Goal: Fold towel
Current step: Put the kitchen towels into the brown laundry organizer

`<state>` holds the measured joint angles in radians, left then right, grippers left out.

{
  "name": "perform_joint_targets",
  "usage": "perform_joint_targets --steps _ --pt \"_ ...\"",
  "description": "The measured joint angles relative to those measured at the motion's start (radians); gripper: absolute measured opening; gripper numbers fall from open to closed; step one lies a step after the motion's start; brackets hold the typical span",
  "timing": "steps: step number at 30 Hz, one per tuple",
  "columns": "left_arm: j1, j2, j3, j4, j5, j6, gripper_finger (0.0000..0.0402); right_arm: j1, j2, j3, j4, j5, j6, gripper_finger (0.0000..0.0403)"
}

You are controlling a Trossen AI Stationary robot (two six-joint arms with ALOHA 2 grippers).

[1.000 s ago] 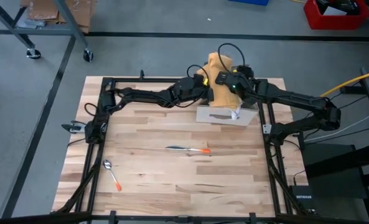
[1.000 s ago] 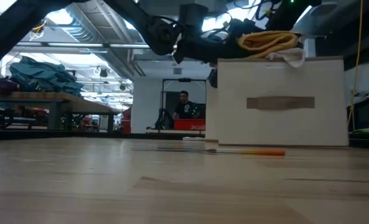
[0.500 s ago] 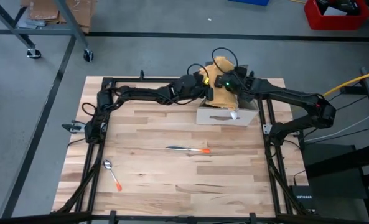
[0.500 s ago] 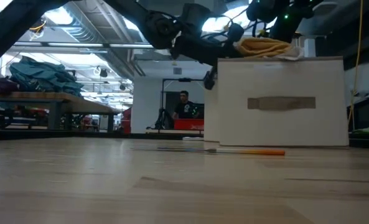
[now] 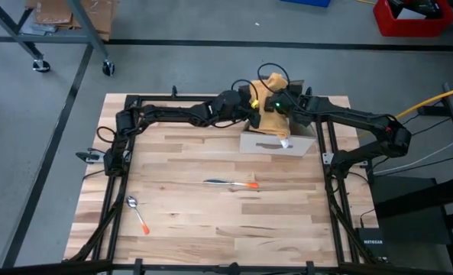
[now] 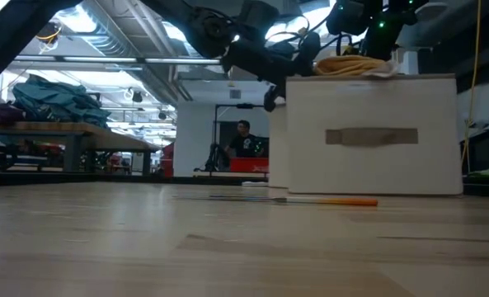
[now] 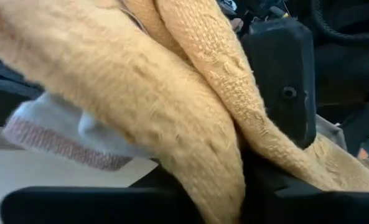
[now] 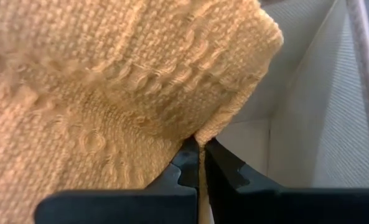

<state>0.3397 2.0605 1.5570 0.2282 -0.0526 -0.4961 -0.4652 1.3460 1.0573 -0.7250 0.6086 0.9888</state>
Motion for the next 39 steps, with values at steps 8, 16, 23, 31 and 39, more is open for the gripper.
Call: perform_joint_targets --steps 8,16,23,31,39 --pt "0.002 -0.003 0.000 -0.109 -0.030 0.078 0.0138 0.002 0.084 0.004 0.002 0.006 -0.011 0.0014" --pt "0.003 -0.011 0.003 -0.214 -0.034 0.176 0.0138 -0.002 0.136 0.003 0.126 -0.011 -0.104 0.0014" --pt "-0.004 -0.032 -0.001 -0.212 -0.069 0.236 0.0151 0.000 0.136 0.005 0.087 -0.029 -0.105 0.0014" --pt "-0.007 -0.148 -0.008 -0.303 -0.129 0.308 0.0154 0.000 0.145 0.000 0.040 -0.032 -0.139 0.0014" --pt "-0.013 -0.164 -0.003 -0.440 -0.149 0.347 0.0154 0.000 0.146 -0.001 0.011 -0.032 -0.152 0.0014"
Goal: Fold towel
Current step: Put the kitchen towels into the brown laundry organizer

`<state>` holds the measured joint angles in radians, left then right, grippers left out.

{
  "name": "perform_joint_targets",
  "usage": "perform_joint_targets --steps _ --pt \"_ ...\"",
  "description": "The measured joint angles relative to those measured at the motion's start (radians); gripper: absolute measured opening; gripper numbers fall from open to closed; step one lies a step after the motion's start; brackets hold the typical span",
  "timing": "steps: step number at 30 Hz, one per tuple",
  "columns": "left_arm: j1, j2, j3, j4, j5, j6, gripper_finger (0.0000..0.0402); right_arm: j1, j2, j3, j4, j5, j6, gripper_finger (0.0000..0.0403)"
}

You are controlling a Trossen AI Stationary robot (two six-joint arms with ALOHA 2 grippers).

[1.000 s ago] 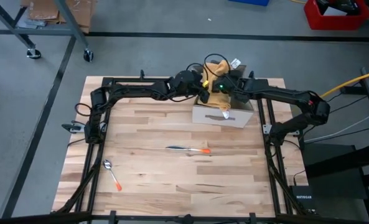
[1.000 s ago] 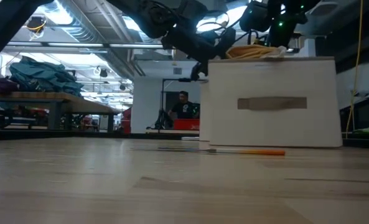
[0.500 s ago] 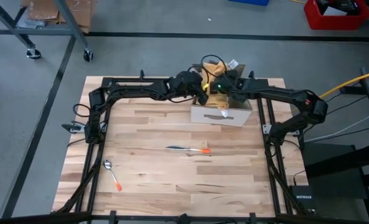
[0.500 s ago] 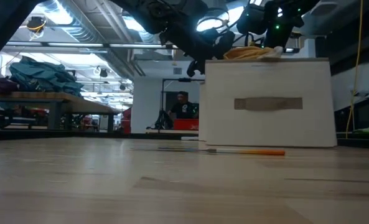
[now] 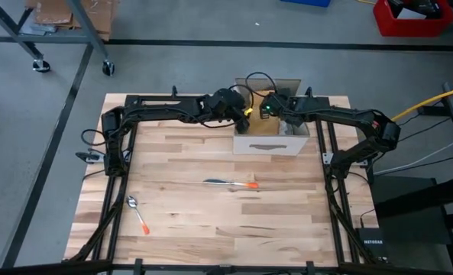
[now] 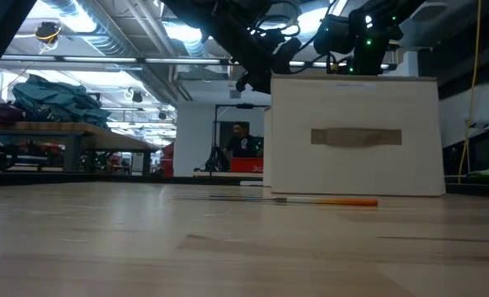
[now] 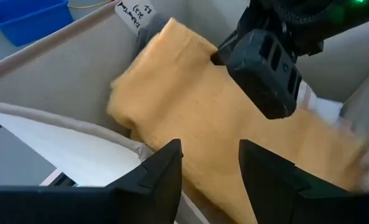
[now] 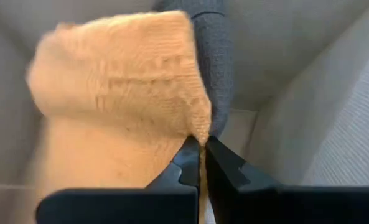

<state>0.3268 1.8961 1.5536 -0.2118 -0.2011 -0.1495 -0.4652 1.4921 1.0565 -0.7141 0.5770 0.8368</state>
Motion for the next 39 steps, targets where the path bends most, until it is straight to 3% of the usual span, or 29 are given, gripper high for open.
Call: perform_joint_targets --steps 12,17,24,32,39 --pt "0.005 -0.067 -0.005 0.061 -0.014 0.023 0.0153 0.001 -0.001 0.000 0.013 -0.019 -0.070 0.0017" --pt "0.004 -0.071 -0.003 0.044 -0.011 0.022 0.0153 0.000 -0.002 0.013 0.005 -0.069 -0.067 0.0059" --pt "-0.003 -0.099 -0.003 -0.054 -0.007 -0.052 0.0153 0.017 0.006 0.186 -0.150 -0.139 -0.056 0.0109" --pt "-0.004 -0.193 -0.002 -0.136 -0.005 -0.027 0.0153 0.015 0.001 0.346 -0.173 -0.118 -0.090 0.0111" --pt "-0.024 -0.292 -0.001 -0.287 0.044 -0.091 0.0153 0.013 0.025 0.356 -0.160 -0.182 -0.098 0.0111"
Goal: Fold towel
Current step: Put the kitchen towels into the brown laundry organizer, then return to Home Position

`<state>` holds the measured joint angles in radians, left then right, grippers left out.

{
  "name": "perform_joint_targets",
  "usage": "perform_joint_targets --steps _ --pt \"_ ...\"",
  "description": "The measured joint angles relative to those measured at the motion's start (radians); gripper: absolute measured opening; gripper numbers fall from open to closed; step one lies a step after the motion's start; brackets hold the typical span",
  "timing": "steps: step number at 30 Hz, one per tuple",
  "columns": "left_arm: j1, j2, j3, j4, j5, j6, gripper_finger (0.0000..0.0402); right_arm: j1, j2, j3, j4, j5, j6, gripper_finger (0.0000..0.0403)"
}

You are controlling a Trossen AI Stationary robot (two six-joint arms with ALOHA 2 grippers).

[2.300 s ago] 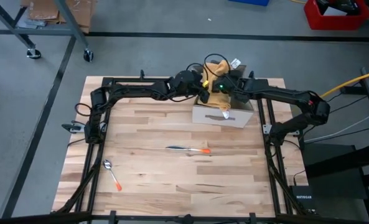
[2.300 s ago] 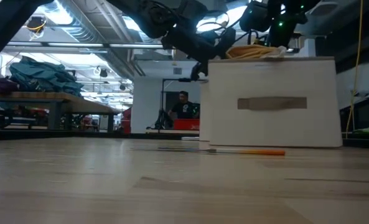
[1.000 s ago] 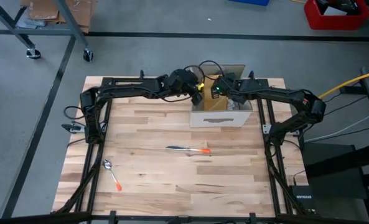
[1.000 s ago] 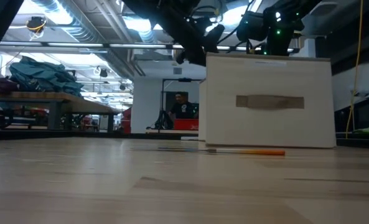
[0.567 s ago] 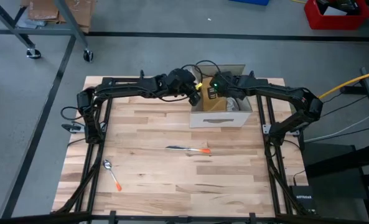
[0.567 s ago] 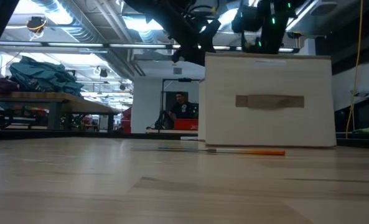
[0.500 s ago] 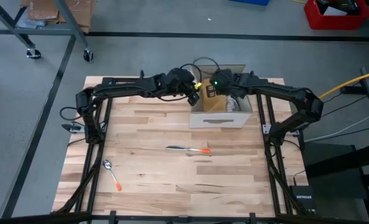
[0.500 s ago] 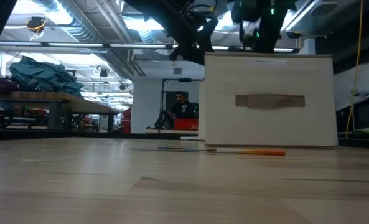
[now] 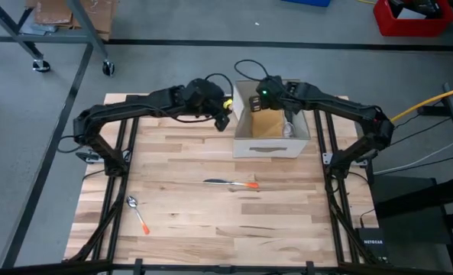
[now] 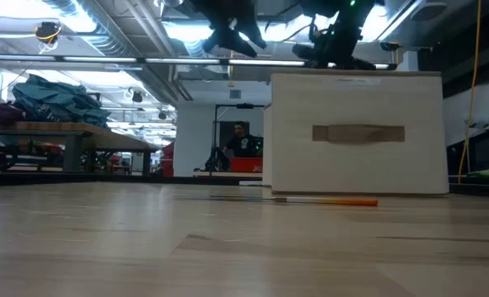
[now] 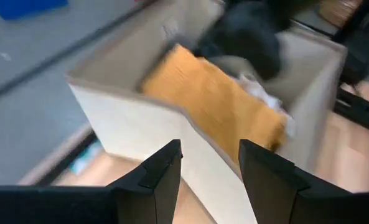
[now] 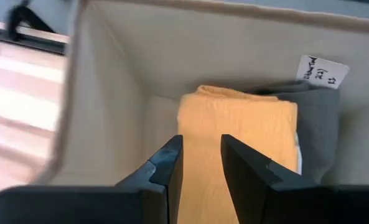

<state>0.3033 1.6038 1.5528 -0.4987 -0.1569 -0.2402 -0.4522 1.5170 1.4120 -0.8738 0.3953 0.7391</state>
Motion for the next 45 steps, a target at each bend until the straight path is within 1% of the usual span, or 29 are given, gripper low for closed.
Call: perform_joint_targets --steps 5,9,16,18,21,26,30,35,40,45 --pt "-0.052 -0.040 0.000 -0.102 0.027 -0.024 0.0153 -0.022 0.084 0.000 0.002 0.040 -0.007 0.0111" --pt "-0.105 -0.043 0.001 -0.174 0.028 -0.026 0.0153 -0.068 0.185 0.001 -0.023 -0.019 -0.008 0.0111" --pt "-0.204 -0.042 0.000 -0.313 0.027 -0.056 0.0153 -0.125 0.336 0.001 -0.121 -0.049 -0.015 0.0111" --pt "-0.226 -0.042 0.000 -0.322 0.028 -0.043 0.0153 -0.135 0.370 0.001 -0.131 -0.052 -0.018 0.0111" --pt "-0.248 -0.042 0.001 -0.323 0.028 -0.027 0.0153 -0.140 0.422 0.003 -0.118 -0.086 -0.048 0.0111" --pt "-0.263 -0.042 0.001 -0.324 0.027 -0.023 0.0153 -0.137 0.483 0.007 -0.106 -0.096 -0.067 0.0110" --pt "-0.264 -0.042 0.001 -0.324 0.027 -0.025 0.0153 -0.137 0.480 0.006 -0.111 -0.123 -0.069 0.0110" --pt "-0.256 -0.042 0.001 -0.298 0.024 -0.028 0.0153 -0.137 0.399 0.023 -0.152 -0.160 -0.096 0.0110" --pt "-0.248 -0.042 0.001 -0.218 0.023 -0.001 0.0153 -0.136 0.301 0.147 -0.203 -0.126 -0.139 0.0110" --pt "-0.248 -0.042 0.001 -0.139 0.023 0.032 0.0153 -0.136 0.220 0.327 -0.235 -0.109 -0.173 0.0110"
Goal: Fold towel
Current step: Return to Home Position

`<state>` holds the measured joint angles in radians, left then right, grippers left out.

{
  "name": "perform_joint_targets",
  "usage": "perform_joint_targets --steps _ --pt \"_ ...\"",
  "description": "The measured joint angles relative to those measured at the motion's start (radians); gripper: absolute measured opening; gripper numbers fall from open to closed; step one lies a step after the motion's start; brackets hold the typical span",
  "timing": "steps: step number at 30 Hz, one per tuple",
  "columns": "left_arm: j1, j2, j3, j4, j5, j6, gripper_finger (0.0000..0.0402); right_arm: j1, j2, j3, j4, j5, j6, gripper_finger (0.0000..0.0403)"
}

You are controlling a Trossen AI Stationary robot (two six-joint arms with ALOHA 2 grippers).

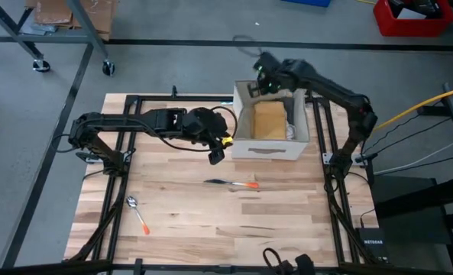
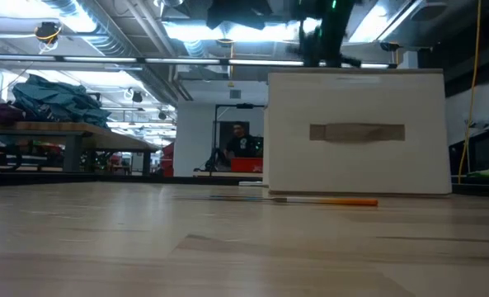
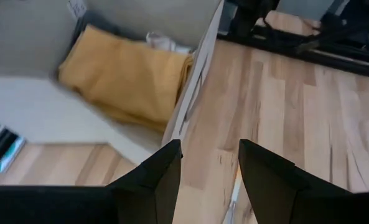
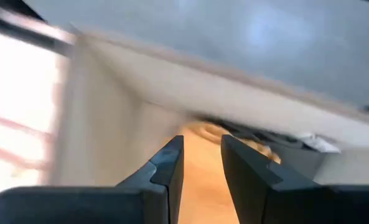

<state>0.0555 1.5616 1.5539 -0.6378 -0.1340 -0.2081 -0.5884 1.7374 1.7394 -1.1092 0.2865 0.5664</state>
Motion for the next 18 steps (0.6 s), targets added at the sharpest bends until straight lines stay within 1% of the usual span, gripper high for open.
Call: perform_joint_targets --steps 2,6,8,10,13,16,18 --pt "0.000 0.000 0.000 0.018 0.000 0.035 0.0153 0.000 -0.018 0.080 -0.021 -0.031 -0.011 0.0110" --pt "-0.001 -0.008 0.000 0.017 0.000 0.073 0.0153 0.004 -0.049 0.233 -0.047 -0.169 -0.078 0.0110" --pt "-0.003 -0.031 0.000 0.010 0.000 0.118 0.0153 0.019 -0.069 0.299 -0.046 -0.214 -0.113 0.0110" --pt "-0.007 -0.070 0.000 0.009 0.000 0.155 0.0153 0.046 -0.091 0.359 -0.046 -0.227 -0.136 0.0110" --pt "-0.008 -0.148 0.000 -0.005 0.000 0.164 0.0153 0.100 -0.136 0.432 -0.046 -0.228 -0.171 0.0110" --pt "-0.014 -0.245 0.000 -0.059 0.000 0.164 0.0153 0.168 -0.204 0.472 -0.046 -0.227 -0.211 0.0110" --pt "-0.018 -0.319 0.000 -0.115 0.000 0.161 0.0153 0.220 -0.260 0.476 -0.045 -0.210 -0.230 0.0110"
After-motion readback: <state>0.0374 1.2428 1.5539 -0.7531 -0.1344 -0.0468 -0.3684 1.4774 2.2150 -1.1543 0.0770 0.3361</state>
